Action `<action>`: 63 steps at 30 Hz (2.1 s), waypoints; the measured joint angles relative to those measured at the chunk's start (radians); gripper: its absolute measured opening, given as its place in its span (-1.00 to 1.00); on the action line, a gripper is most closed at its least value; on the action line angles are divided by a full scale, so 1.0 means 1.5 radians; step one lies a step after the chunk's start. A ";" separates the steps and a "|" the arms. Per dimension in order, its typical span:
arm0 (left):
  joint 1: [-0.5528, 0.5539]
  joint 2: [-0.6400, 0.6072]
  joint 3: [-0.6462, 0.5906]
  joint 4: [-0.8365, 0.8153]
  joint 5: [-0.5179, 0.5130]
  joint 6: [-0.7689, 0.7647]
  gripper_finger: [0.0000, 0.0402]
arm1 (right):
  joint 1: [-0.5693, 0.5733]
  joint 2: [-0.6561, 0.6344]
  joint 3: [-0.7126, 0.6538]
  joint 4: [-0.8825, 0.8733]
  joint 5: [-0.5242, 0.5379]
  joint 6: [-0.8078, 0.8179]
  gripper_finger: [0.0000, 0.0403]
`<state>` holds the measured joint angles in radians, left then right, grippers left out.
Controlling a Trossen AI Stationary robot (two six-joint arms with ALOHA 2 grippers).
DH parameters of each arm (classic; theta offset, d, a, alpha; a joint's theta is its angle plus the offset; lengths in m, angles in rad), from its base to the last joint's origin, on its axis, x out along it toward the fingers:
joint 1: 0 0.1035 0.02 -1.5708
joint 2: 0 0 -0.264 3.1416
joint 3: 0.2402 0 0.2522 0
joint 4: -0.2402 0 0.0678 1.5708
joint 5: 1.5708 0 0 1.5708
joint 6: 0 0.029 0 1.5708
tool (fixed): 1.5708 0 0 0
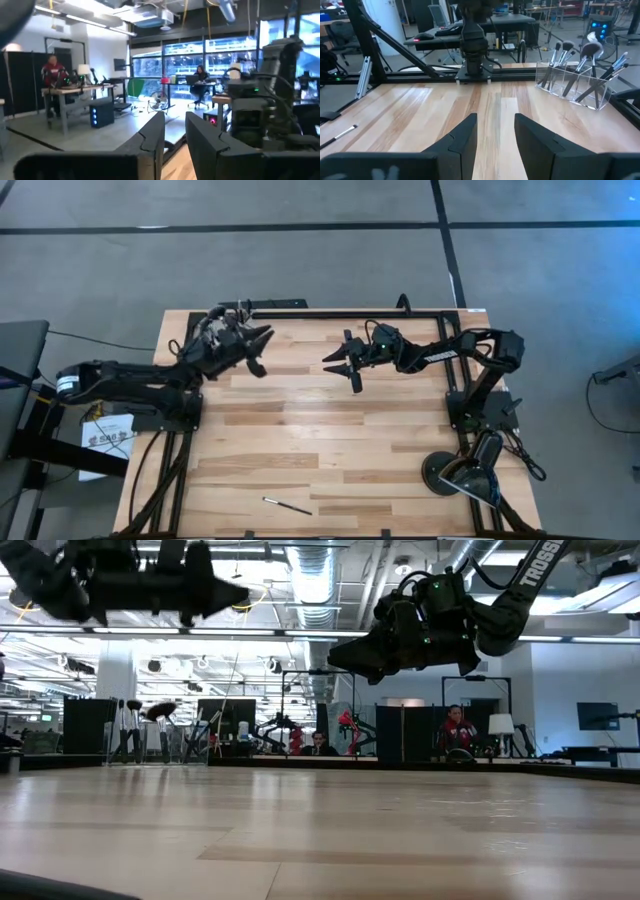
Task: Put items in baskets/containers
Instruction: Put the eyeshadow brush into the transparent bin
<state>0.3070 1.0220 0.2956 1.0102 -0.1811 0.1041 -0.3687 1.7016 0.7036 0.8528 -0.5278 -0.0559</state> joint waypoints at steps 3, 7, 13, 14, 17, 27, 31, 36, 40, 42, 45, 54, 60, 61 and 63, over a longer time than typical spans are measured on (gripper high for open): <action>-0.065 -0.001 0.057 -0.091 -0.047 0.043 -0.63 | 0.000 0.000 0.000 0.000 0.000 0.003 -0.40; -0.152 0.022 0.128 -0.220 -0.136 0.067 -0.63 | 0.002 0.000 0.000 -0.001 -0.021 0.007 -0.40; -0.277 0.046 0.153 -0.291 -0.215 0.066 -0.63 | 0.001 -0.034 0.000 -0.041 -0.051 0.018 -0.40; -0.298 0.046 0.154 -0.298 -0.217 0.061 -0.63 | 0.001 -0.045 0.000 -0.056 -0.051 0.014 -0.40; -0.362 0.046 0.154 -0.320 -0.231 0.026 -0.63 | 0.001 -0.093 0.000 -0.125 -0.051 -0.018 -0.40; -0.504 0.133 0.326 -0.601 -0.320 -0.098 -0.63 | 0.001 -0.233 -0.001 -0.274 -0.009 -0.068 -0.40; -0.512 0.203 0.423 -0.718 -0.276 -0.141 -0.63 | 0.001 -0.262 -0.001 -0.311 0.004 -0.068 -0.40; -0.511 0.288 0.530 -0.899 -0.180 -0.238 -0.63 | 0.001 -0.284 -0.001 -0.353 0.004 -0.068 -0.40; -0.511 0.348 0.600 -1.009 -0.088 -0.319 -0.63 | 0.001 -0.294 0.000 -0.381 0.004 -0.063 -0.40; -0.512 0.378 0.626 -1.037 -0.033 -0.354 -0.63 | 0.001 -0.298 0.000 -0.400 0.004 -0.063 -0.40; -0.525 0.427 0.659 -1.081 0.041 -0.375 -0.63 | 0.001 -0.298 0.000 -0.419 0.004 -0.062 -0.40; -0.587 0.574 0.747 -1.138 0.178 -0.417 -0.63 | 0.015 -0.298 0.000 -0.459 0.004 -0.061 -0.40; -0.626 0.613 0.765 -1.138 0.232 -0.506 -0.63 | 0.037 -0.297 0.000 -0.465 0.005 -0.055 -0.40; -0.633 0.619 0.765 -1.138 0.234 -0.518 -0.63 | 0.041 -0.297 0.000 -0.466 0.006 -0.055 -0.40; -0.649 0.631 0.764 -1.139 0.233 -0.530 -0.63 | 0.049 -0.297 0.000 -0.467 0.008 -0.055 -0.40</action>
<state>-0.6668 1.9681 1.4418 -0.6991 0.1690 -0.6910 -0.2949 1.2556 0.7033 0.1528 -0.5162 -0.1387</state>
